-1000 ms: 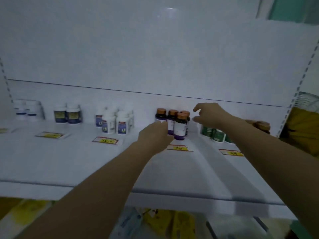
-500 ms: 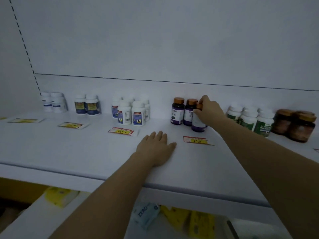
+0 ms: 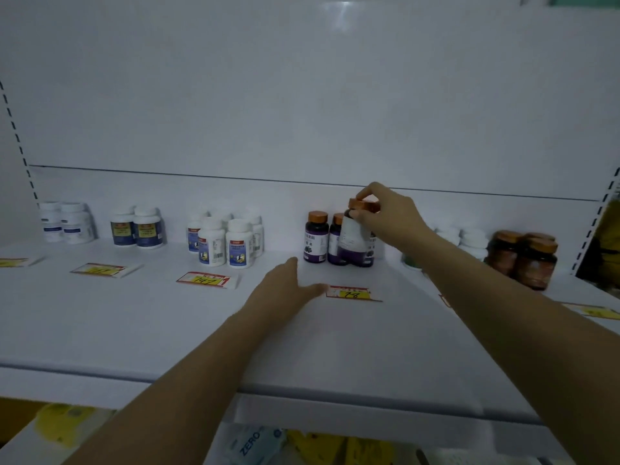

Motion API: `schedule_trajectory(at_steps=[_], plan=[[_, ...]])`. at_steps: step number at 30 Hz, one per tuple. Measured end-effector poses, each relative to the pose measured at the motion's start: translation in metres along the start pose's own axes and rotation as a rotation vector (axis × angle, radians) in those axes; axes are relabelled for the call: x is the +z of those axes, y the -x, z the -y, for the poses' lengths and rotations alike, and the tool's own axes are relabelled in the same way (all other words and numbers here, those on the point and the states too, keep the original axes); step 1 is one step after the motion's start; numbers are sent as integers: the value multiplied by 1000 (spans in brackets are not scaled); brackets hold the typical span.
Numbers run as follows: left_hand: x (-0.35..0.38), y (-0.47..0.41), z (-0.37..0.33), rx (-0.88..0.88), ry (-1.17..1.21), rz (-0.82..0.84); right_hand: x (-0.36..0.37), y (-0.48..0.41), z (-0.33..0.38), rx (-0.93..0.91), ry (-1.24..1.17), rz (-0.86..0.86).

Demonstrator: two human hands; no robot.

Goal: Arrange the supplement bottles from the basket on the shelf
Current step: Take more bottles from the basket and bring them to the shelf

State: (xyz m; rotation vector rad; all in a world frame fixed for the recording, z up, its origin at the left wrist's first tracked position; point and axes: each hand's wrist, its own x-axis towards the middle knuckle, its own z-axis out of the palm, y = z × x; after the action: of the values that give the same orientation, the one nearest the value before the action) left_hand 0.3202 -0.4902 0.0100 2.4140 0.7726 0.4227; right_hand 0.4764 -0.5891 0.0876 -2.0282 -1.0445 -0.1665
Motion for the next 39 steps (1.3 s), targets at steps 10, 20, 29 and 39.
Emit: schedule_trajectory(at_steps=[10,20,29,39], plan=[[5,0,-46,140,565,14,-23,23,10,54,-99,160],[6,11,-45,-9,1216,392,-35,36,4,176,-325,237],[11,8,-49,158,394,-198,-40,32,13,133,-218,397],[-5,-2,-47,103,-291,-30,-56,23,42,-27,184,296]])
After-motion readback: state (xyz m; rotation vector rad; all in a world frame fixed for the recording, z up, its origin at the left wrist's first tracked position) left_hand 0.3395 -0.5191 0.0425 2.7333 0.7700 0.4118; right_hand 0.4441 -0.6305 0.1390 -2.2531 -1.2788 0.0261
